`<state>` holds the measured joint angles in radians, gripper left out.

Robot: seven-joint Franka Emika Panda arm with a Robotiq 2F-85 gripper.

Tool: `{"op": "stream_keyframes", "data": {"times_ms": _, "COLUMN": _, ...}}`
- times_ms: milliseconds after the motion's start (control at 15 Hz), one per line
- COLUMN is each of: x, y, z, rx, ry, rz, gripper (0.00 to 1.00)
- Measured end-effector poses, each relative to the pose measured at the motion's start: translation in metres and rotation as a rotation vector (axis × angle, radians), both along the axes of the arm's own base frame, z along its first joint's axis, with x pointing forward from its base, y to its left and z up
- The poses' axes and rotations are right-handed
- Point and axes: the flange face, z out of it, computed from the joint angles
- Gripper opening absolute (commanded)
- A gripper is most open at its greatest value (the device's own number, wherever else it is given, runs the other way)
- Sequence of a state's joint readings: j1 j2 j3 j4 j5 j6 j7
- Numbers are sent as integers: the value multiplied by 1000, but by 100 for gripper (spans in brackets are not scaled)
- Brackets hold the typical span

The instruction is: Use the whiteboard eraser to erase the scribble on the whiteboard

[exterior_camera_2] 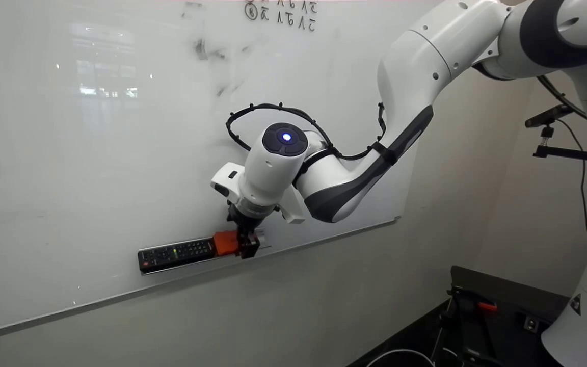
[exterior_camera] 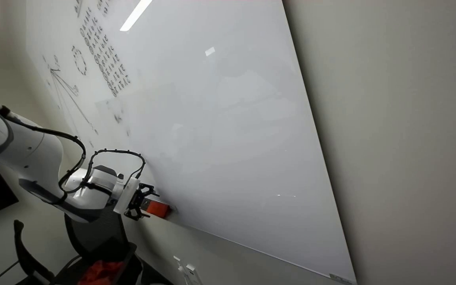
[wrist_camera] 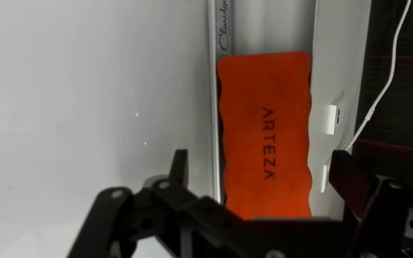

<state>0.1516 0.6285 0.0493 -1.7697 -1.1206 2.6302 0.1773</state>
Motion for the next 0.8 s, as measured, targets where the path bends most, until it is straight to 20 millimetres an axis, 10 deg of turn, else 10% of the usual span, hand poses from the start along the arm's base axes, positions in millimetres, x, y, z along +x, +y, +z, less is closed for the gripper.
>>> {"op": "stream_keyframes", "data": {"times_ms": 400, "x": -11, "y": 14, "z": 12, "rx": -24, "ry": -2, "rz": 18, "gripper": 100}}
{"op": "stream_keyframes", "data": {"times_ms": 800, "x": -73, "y": 36, "z": 53, "rx": -127, "ry": -36, "rz": 69, "gripper": 100}}
